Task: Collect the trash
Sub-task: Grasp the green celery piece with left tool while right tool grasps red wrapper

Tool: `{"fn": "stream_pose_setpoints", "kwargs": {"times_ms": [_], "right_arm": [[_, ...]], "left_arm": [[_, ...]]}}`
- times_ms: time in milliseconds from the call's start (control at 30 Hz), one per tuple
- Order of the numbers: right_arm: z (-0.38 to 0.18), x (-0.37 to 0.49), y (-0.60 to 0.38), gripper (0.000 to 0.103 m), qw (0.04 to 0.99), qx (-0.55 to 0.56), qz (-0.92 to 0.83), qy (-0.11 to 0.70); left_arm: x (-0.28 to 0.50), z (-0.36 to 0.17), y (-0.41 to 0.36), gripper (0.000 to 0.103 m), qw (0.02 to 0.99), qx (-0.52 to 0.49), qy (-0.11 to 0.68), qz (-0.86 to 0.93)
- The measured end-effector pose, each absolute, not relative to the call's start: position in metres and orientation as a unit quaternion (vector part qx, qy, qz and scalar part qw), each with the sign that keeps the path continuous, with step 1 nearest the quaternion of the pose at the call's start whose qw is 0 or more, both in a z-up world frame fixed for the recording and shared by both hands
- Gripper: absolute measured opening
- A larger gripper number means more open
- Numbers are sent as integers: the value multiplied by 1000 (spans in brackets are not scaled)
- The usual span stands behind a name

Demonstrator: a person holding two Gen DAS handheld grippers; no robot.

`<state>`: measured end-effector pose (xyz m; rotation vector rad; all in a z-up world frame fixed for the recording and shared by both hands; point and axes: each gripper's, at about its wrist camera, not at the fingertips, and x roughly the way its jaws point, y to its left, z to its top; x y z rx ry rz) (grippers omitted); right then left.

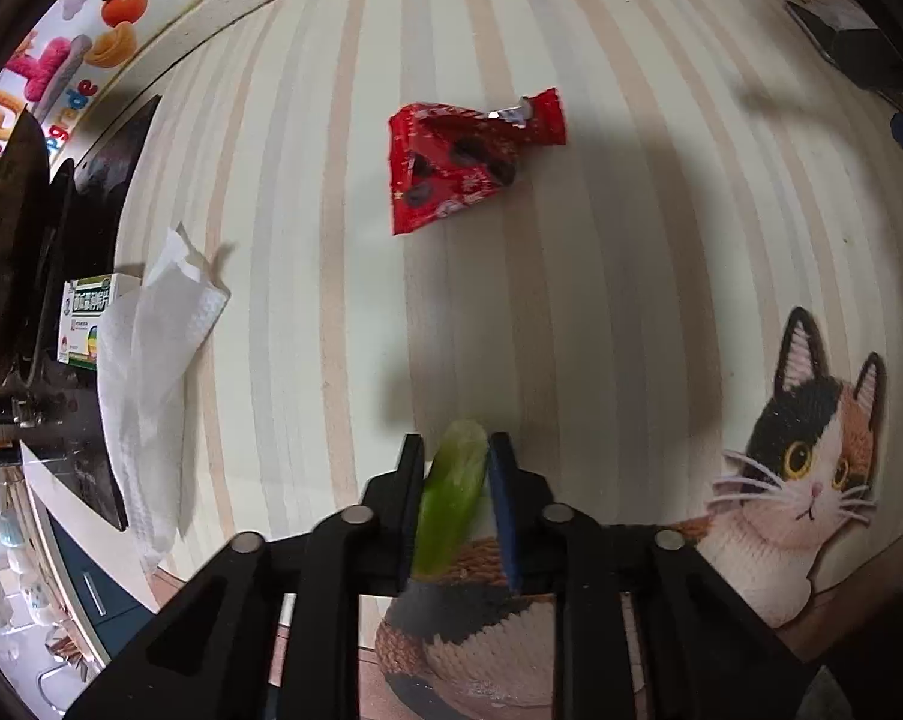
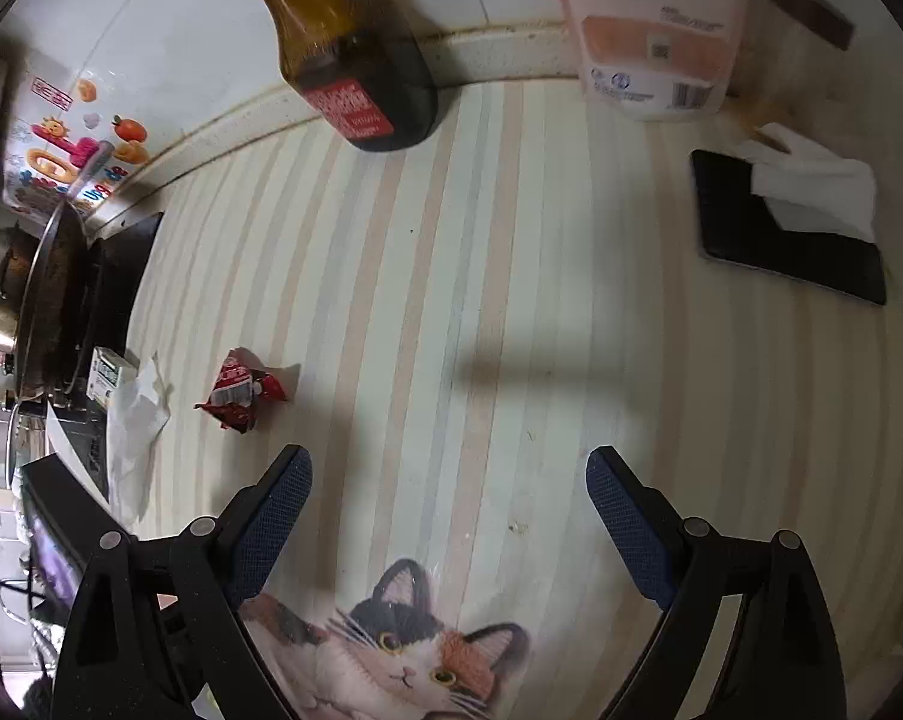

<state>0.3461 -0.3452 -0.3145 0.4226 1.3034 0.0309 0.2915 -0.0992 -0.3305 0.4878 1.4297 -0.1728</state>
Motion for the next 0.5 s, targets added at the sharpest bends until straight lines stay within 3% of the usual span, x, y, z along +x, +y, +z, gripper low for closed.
{"fn": "stream_pose_setpoints", "kwargs": {"times_ms": [167, 367, 500], "right_arm": [[-321, 369, -312, 94, 769, 169, 58, 614], [-324, 395, -219, 94, 783, 36, 152, 602], [-333, 409, -167, 93, 792, -13, 163, 588]], "left_arm": [[295, -318, -62, 12, 742, 131, 657, -2], [284, -301, -3, 12, 750, -21, 648, 126], [275, -303, 12, 12, 744, -65, 647, 154]]}}
